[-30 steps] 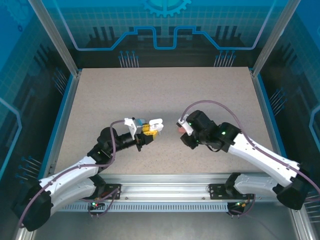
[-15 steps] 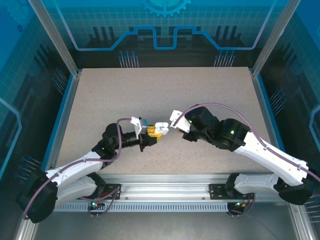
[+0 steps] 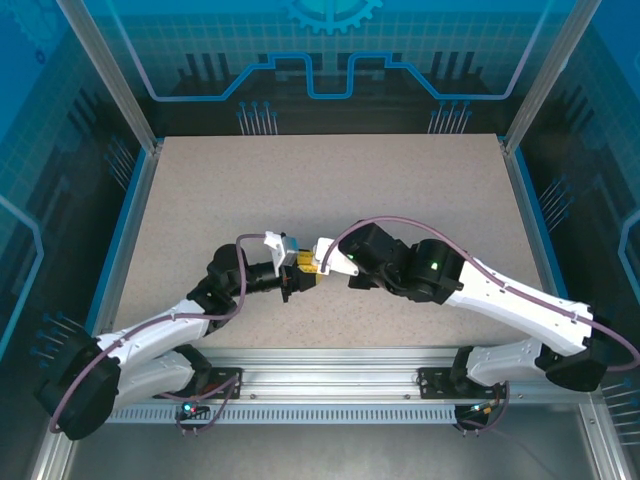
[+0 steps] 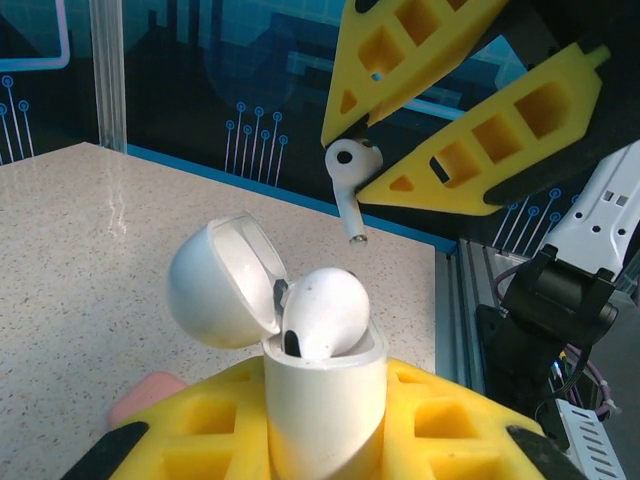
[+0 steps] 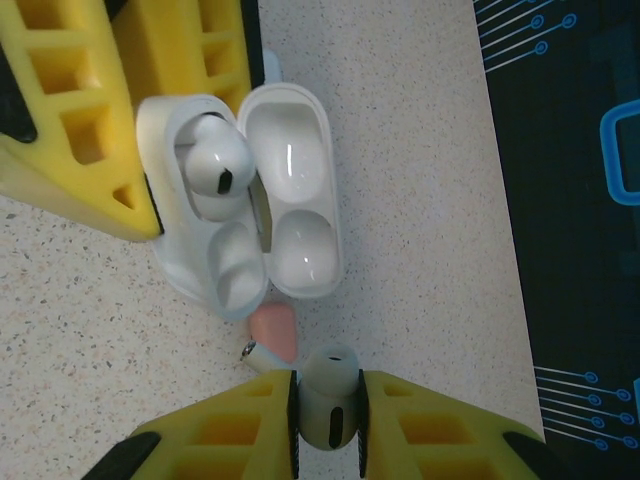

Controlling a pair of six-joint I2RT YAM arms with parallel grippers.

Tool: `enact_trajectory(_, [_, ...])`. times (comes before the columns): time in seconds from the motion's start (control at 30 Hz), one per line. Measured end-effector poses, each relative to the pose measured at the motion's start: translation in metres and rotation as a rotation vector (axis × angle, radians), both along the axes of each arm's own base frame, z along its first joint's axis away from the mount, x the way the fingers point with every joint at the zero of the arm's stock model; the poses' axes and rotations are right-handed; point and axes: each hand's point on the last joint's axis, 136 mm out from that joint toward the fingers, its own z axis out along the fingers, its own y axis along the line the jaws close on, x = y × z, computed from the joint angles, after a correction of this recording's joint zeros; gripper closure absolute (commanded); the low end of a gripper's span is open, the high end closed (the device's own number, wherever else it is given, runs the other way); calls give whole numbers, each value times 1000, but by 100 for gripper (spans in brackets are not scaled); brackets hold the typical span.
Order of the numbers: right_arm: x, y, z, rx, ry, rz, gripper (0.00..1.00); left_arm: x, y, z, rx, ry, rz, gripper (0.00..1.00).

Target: Insert wireless bluetooth earbuds into charging case

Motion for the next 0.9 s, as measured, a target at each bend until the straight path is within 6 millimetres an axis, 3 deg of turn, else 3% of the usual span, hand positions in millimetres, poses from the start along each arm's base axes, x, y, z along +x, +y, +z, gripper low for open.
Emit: enact_trajectory(0.9, [9,13,-11,-71,-23,13,79,-1,-1,-1,0,4,-7,98])
